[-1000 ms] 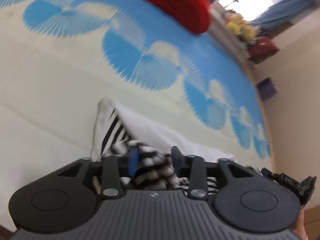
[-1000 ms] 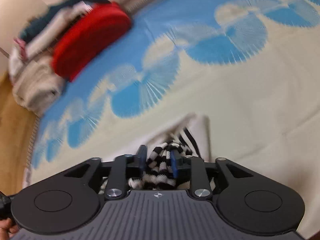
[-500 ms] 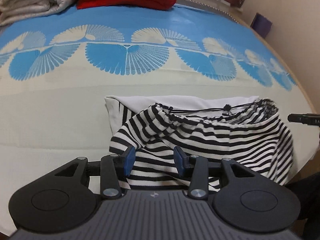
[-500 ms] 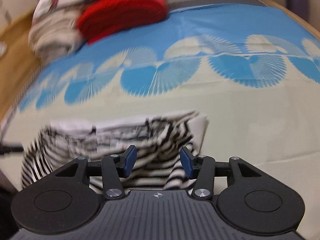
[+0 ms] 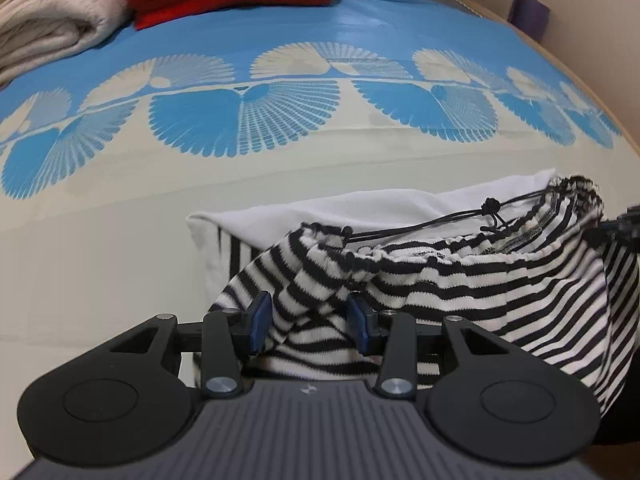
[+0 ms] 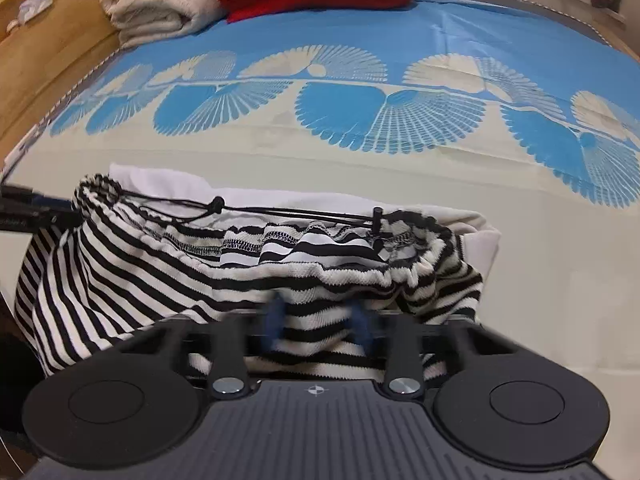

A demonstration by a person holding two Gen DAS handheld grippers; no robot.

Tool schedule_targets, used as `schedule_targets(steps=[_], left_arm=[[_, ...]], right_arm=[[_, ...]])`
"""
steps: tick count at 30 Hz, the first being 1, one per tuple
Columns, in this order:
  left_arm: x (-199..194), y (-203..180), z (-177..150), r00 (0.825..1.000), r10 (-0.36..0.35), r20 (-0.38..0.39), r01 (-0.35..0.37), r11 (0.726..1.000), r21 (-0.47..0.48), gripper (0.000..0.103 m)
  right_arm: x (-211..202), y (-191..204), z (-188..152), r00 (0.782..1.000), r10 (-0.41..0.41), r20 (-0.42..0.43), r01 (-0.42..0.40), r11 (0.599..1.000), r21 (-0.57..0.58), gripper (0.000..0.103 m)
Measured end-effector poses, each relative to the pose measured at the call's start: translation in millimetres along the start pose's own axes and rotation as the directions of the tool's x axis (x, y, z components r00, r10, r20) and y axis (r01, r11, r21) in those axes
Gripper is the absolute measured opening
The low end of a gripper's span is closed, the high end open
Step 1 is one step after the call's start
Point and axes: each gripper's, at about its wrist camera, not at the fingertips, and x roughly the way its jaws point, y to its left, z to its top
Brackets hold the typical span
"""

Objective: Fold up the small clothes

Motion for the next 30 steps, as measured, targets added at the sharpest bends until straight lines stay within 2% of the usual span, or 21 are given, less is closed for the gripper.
schedule_targets(steps=[1,2,4,5,7,8,9,11,13,17,20,21,23,24,25,27,28,29,30], left_arm=[[2,-1,2,1.0,-0.004,0.0,0.004,1.0,0.025,0.027],[2,-1,4,1.0,-0.002,0.009,0.002,0.999,0.045,0.002],[-5,8,11,0.997,0.029,0.078,-0.03,0.999,0.017,0.002],[-12,17,17,0.99,0.048,0.132,-0.044,0.998,-0.037,0.002],[-27,40,25,0.964,0.089,0.25,-0.044,0.983,-0.18,0.001],[-30,46,29,0.952,0.113,0.284,-0.05,0.974,-0.223,0.001],[-29,50,32,0.947,0.122,0.298,-0.047,0.968,-0.246,0.001],[-21,48,38,0.951,0.139,0.277,-0.07,0.967,-0.246,0.001],[-8,40,44,0.955,0.171,0.241,-0.118,0.969,-0.217,0.001],[8,41,52,0.953,0.217,0.21,-0.164,0.956,-0.243,0.001],[26,52,52,0.956,0.263,0.128,-0.217,0.931,-0.292,0.001],[33,54,52,0.961,0.263,0.088,-0.228,0.931,-0.284,0.001],[52,58,48,0.985,0.171,-0.023,-0.171,0.948,-0.268,0.005],[56,60,46,0.988,0.149,-0.052,-0.157,0.949,-0.275,0.005],[53,62,45,0.988,0.15,-0.044,-0.156,0.948,-0.279,0.005],[37,69,45,0.99,0.137,0.023,-0.124,0.945,-0.302,0.019],[28,76,43,0.992,0.111,0.058,-0.086,0.94,-0.329,0.038],[23,82,40,0.993,0.084,0.079,-0.051,0.933,-0.356,0.054],[19,90,36,0.994,0.059,0.092,-0.02,0.924,-0.381,0.057]], right_arm=[[1,0,2,1.0,0.011,0.003,-0.011,1.0,-0.004,0.003],[0,1,4,1.0,0.015,0.027,-0.015,1.0,-0.014,0.002],[-9,3,13,0.993,0.007,0.121,-0.005,1.0,-0.018,0.001],[-16,1,19,0.983,0.013,0.181,-0.015,1.0,0.01,0.001],[-29,-4,29,0.952,0.002,0.305,-0.023,0.997,0.068,0.001],[-33,-4,34,0.932,-0.018,0.363,-0.013,0.996,0.083,0.001],[-35,-3,39,0.913,-0.042,0.407,0.006,0.996,0.088,0.001],[-28,1,49,0.895,-0.089,0.437,0.057,0.995,0.085,0.001],[-15,7,57,0.894,-0.135,0.427,0.109,0.99,0.085,0.001],[17,5,72,0.917,-0.186,0.354,0.156,0.982,0.111,0.001],[38,4,79,0.934,-0.186,0.305,0.164,0.982,0.098,0.003],[49,5,80,0.949,-0.176,0.262,0.16,0.984,0.082,0.005],[71,6,78,0.972,-0.177,0.152,0.17,0.984,0.052,0.019],[79,5,75,0.975,-0.196,0.104,0.193,0.98,0.039,0.02],[79,4,73,0.977,-0.197,0.081,0.195,0.98,0.034,0.02],[64,-5,71,0.98,-0.164,0.11,0.158,0.985,0.064,0.024],[50,-13,71,0.977,-0.152,0.152,0.139,0.986,0.094,0.035],[33,-24,68,0.968,-0.145,0.204,0.119,0.984,0.133,0.041],[22,-34,66,0.959,-0.155,0.235,0.118,0.979,0.166,0.05]])
